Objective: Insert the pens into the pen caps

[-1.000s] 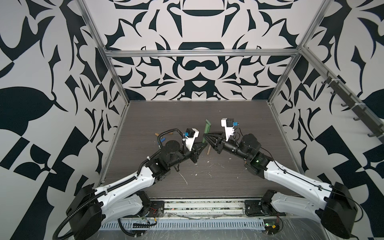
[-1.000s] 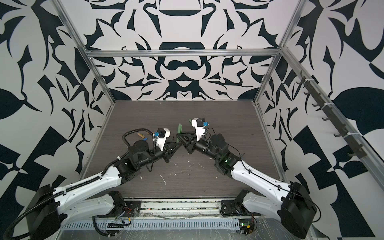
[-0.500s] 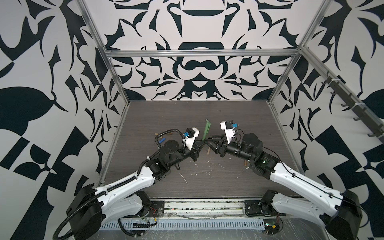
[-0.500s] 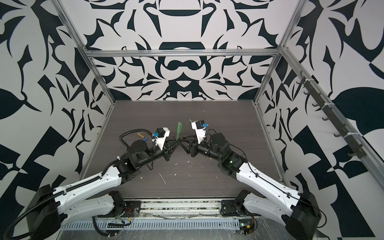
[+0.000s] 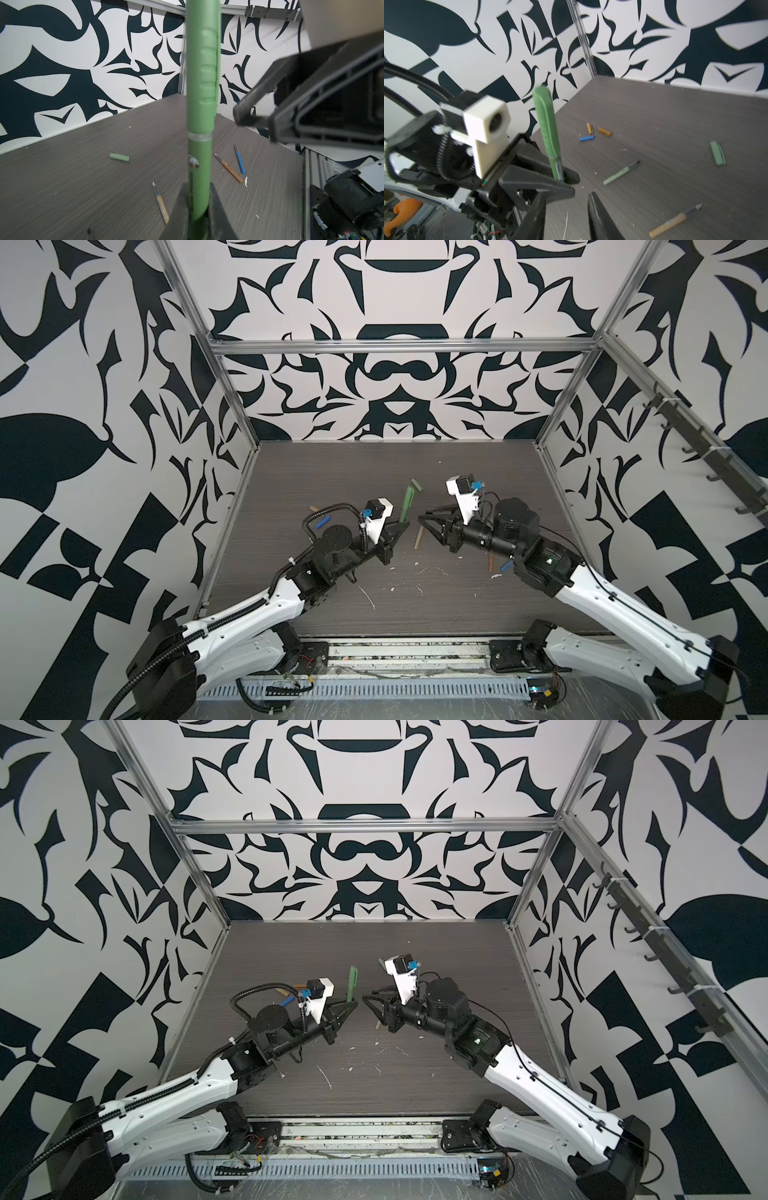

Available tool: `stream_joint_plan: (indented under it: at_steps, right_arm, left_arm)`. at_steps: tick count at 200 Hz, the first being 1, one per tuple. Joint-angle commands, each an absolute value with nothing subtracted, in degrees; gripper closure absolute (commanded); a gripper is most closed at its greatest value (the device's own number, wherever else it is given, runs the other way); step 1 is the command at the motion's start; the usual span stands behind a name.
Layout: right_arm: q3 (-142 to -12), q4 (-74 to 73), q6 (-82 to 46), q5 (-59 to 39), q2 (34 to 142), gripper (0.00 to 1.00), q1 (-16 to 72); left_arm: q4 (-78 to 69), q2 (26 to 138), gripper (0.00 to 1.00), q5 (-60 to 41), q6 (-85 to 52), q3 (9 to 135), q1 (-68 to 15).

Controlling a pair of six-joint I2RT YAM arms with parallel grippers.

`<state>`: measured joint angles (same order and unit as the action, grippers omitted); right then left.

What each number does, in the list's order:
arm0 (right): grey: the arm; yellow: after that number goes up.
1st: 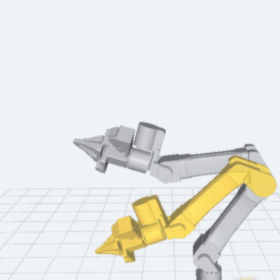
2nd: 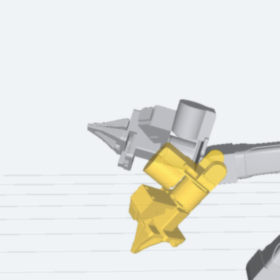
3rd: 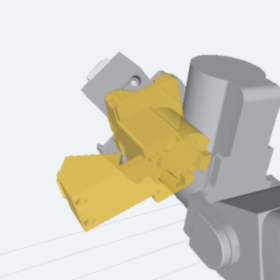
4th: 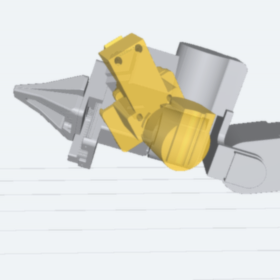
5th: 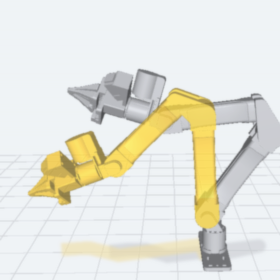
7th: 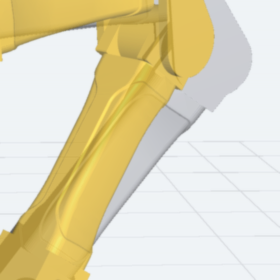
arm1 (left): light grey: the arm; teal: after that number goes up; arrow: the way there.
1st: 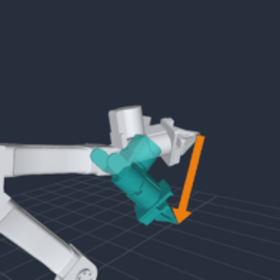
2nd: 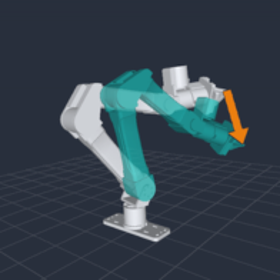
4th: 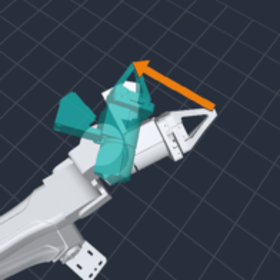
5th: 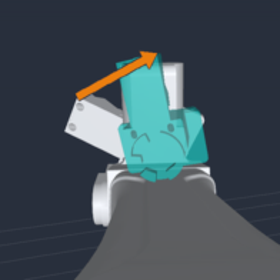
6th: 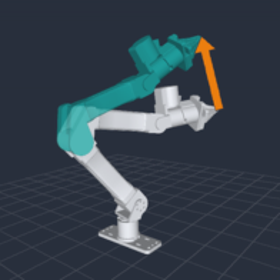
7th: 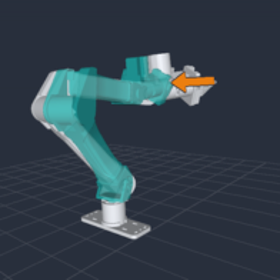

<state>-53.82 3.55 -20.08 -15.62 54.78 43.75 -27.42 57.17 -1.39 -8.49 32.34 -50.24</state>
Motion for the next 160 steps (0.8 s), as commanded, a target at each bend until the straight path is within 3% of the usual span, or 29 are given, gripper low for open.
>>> stream_joint_plan:
  at_steps: [1, 97, 131, 160]
  right_arm:
    - [-60.4, 4.3, -14.3, -15.5, 55.2, 0.64, 43.8]
    - [-70.7, 3.7, -11.3, -18.1, 65.4, 0.61, 43.8]
    - [-69.3, 2.5, -12.7, -18.8, 66.1, 0.7, 43.8]
    - [-67.5, 0.9, -14.6, -19.9, 66.0, 0.87, 43.8]
  left_arm:
    - [-27.8, 55.8, 1.0, -2.1, -7.8, 31.9, -50.0]
    - [-26.6, 56.1, 1.0, -4.3, -8.7, 33.2, -50.0]
    - [-26.5, 55.8, 1.0, -4.5, -9.0, 33.4, -50.0]
    - [-26.7, 55.8, 1.0, -4.4, -9.0, 33.4, -50.0]
